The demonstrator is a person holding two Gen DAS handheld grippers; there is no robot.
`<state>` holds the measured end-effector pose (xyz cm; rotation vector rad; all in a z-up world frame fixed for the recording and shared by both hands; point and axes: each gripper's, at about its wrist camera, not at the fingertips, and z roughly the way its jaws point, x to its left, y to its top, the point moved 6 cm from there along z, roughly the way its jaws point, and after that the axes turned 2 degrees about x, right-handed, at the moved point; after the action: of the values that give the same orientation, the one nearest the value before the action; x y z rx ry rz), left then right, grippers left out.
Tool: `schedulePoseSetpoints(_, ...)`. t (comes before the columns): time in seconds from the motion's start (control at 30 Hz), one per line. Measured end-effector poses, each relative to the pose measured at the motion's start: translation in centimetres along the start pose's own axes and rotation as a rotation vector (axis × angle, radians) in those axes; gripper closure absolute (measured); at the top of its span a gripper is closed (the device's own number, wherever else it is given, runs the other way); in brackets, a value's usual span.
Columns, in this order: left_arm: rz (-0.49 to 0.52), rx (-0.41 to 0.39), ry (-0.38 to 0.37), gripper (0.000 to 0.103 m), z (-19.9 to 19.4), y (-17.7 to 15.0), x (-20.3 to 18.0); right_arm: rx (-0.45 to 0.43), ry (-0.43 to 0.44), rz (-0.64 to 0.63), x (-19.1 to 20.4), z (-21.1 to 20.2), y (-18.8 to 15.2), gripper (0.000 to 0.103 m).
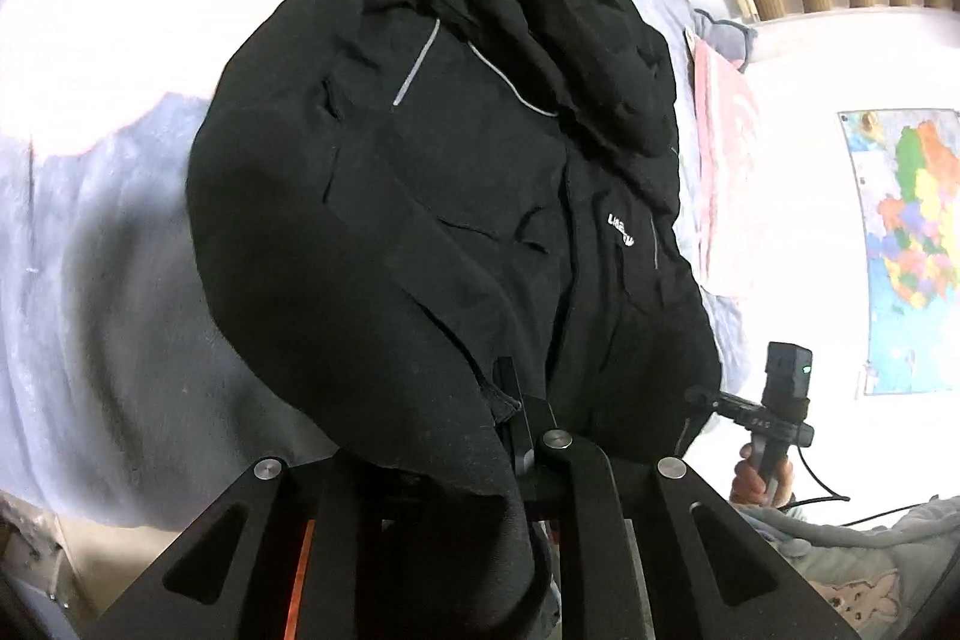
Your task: Fold large clothes
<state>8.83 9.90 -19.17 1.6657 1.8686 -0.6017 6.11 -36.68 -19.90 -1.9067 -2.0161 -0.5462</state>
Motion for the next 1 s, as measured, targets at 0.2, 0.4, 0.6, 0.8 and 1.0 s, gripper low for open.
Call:
schedulePoseSetpoints(0.2,-0.025,0.002,-0.017,0.087,-0.3,0.6,-0.2,0.058,0.011,0.033,-0.8,1.7,-1.7,0.043)
schedulePoseSetpoints(0.4,0.014,-0.046,-0.038,0.087,-1.1,2.6,-3.1,-0.038,0.044,0.061,-1.1,0.2,-0.2,0.076)
schedulePoseSetpoints(0.6,0.053,-0.196,-0.139,0.087,-5.5,6.9,-8.1,-0.229,0.085,0.0,1.4,-5.9,4.5,0.078)
schedulePoseSetpoints(0.8,0.063,-0.353,-0.191,0.087,-10.4,12.2,-10.2,-0.401,0.078,-0.049,3.2,-13.2,10.9,0.079)
schedulePoseSetpoints(1.0,0.048,-0.435,-0.225,0.087,-13.1,15.8,-10.0,-0.509,0.103,0.018,2.3,-18.0,15.6,0.079)
